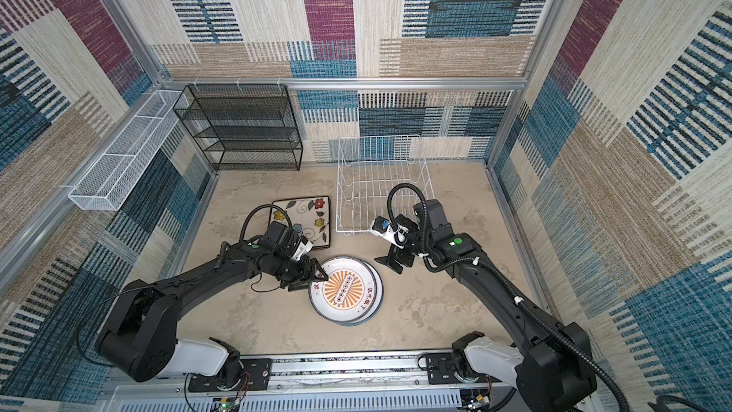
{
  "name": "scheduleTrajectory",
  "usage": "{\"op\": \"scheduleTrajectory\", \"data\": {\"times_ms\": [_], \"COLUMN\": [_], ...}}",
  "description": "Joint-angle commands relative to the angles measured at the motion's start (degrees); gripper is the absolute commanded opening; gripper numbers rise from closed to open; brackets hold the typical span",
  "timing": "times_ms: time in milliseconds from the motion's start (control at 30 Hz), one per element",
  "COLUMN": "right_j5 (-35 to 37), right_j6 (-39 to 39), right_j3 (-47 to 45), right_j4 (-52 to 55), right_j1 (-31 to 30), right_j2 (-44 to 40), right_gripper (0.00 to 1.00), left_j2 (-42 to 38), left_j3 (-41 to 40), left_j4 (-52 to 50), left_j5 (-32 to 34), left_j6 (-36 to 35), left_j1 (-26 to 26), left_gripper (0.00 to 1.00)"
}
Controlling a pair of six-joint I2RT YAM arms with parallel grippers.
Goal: Unload the plates from the dish rack
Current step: Place the plate among the plates.
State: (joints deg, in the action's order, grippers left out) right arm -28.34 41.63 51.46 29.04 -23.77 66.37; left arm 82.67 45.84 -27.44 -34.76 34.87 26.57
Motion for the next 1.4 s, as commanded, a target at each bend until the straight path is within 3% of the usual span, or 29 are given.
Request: {"op": "scheduleTrajectory", "data": {"times_ms": [0, 200, 600, 800, 1000, 1167, 1367], "right_j5": [0.2, 0.4, 1.1, 0.5, 3.3, 12.6, 25.7], "right_j6": [0.1, 0.3, 0.0, -1.0, -2.7, -9.6, -20.3], "right_j3": [0.0, 0.0, -0.5, -0.4, -1.4, -5.0, -10.2], "right_j4": [-1.8, -1.4, -3.6, -5.3, -8.8, -20.1, -33.3], "right_j1": [-0.1, -0.1, -0.1, -0.1, -0.1, 0.1, 1.6], "right_j2": [0.3, -0.1, -0.2, 0.0, -1.8, -5.4, -10.1], "right_gripper": [1.0, 1.0, 1.0, 1.0, 1.0, 1.0, 1.0], "left_j2": [1.1, 1.1, -0.8, 0.8, -2.6, -8.3, -17.7], "left_j3": [1.2, 1.9, 5.7, 6.0, 9.0, 13.0, 16.4], "left_j4": [-0.5, -1.3, -8.2, -8.7, -12.1, -13.5, -13.3], "left_j5": [0.4, 1.1, 8.4, 7.7, 11.3, 15.2, 28.9], "left_j6": [-1.2, -0.8, -2.6, -3.7, -5.4, -8.0, -15.4], "left_j1": [0.8, 1.6, 1.7, 1.7, 1.7, 1.7, 1.2], "left_gripper": [0.65, 0.66, 0.68, 0.69, 0.69, 0.69, 0.73]}}
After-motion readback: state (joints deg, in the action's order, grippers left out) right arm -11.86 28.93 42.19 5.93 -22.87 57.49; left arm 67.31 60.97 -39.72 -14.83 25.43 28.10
